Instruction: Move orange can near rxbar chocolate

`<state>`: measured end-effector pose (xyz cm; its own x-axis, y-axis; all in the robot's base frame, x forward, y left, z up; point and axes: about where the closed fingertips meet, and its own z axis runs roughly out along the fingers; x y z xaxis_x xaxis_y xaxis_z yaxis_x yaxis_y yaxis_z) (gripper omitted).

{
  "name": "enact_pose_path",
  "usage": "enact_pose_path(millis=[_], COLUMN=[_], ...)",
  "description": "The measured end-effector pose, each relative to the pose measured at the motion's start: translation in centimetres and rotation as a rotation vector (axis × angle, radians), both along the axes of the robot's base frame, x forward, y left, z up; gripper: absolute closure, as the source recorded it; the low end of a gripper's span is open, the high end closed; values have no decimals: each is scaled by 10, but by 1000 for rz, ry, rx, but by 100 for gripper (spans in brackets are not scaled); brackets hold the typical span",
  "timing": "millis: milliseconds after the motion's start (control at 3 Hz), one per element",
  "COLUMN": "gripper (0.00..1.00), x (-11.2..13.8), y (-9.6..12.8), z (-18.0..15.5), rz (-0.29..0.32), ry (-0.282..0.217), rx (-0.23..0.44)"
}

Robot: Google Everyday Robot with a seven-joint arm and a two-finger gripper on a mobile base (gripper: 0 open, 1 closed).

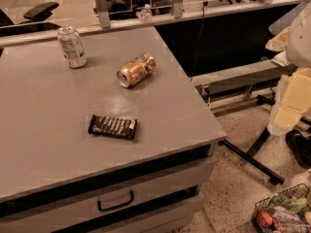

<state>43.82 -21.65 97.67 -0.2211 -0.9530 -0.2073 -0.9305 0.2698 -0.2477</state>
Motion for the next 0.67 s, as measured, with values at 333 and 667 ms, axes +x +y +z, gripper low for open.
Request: enact_pose_path(millis=[333, 667], gripper=[0, 0], x=[0, 18], y=[0, 5], z=[0, 5], rz=[0, 50], ry=[0, -26], rx=[0, 23])
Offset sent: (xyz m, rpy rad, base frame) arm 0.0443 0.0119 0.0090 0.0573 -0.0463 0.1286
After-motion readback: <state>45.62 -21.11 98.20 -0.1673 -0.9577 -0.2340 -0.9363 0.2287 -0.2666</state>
